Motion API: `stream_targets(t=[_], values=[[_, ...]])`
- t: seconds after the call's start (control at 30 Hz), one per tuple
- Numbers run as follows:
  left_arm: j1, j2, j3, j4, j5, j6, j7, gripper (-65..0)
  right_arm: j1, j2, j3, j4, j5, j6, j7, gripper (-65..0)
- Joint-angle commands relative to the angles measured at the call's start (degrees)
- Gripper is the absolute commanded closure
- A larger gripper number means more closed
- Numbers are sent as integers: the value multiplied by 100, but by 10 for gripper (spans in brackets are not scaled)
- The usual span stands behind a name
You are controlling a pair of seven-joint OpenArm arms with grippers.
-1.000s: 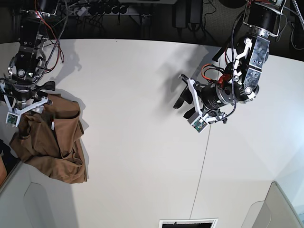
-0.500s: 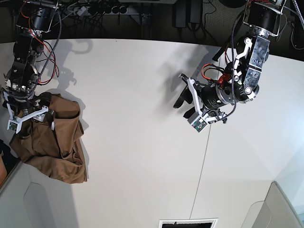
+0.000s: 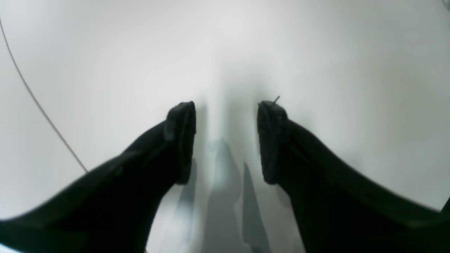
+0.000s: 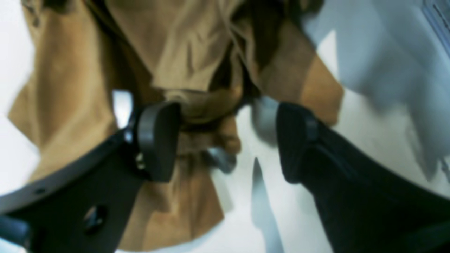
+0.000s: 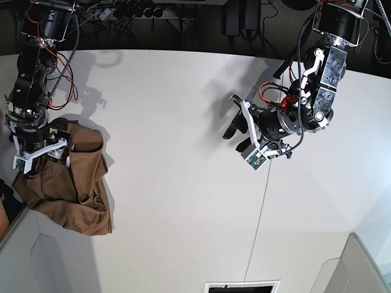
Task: Layout the t-shirt on the table in an organized manner, then fold the t-shirt properly
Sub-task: 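Bring the right gripper toward the left gripper and pass the shirt edge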
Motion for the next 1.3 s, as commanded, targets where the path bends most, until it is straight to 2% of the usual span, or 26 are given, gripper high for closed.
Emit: stream_targets(t=[0.0, 0.03, 0.1, 0.27, 0.33, 0.43, 0.57, 0.7, 0.8, 1.0, 1.2, 1.23, 1.27], values=[[-92, -33, -26, 92, -59, -24, -103, -303, 144, 74, -24, -11, 7, 42, 179, -413], [-92, -35, -26, 92, -59, -24, -103, -303, 192, 74, -66, -131, 0, 52, 256, -389], [-92, -33, -26, 92, -59, -24, -103, -303, 328, 76, -149, -452, 0, 50, 367, -299], [-90, -35, -26, 92, -57, -24, -101, -303, 588, 76, -184, -931, -24, 70, 616, 0], [-92, -35, -26, 92, -57, -24, -103, -303, 599, 76, -181, -811, -22, 219, 568, 0], [-87, -35, -26, 92, -57, -24, -101, -303, 601, 74, -184, -365, 76, 682, 354, 0], [-90, -35, -26, 92, -57, -24, -103, -303, 601, 74, -278, 413, 844, 1329, -129, 0], [-81, -55, -26, 92, -44, -26, -83, -303, 603, 20, -861, 826, 1526, 1871, -181, 0], [-57, -127, -26, 92, -35, -26, -83, -303, 603, -221, -1596, 1032, 1714, 2326, -164, 0], [-42, -243, -26, 92, 7, -24, -83, -303, 601, -890, -3195, 1180, 1554, 2586, -162, 0], [-39, -404, -28, 92, 28, -22, -83, -303, 601, -1211, -4352, 1167, 684, 2540, -293, 0], [-39, -435, -33, 92, 33, -20, -83, -303, 601, -1241, -4419, 1169, 570, 2476, -304, -18], [-39, -468, -44, 92, 28, -20, -83, -303, 601, -1268, -4437, 1169, 479, 2404, -319, -120]])
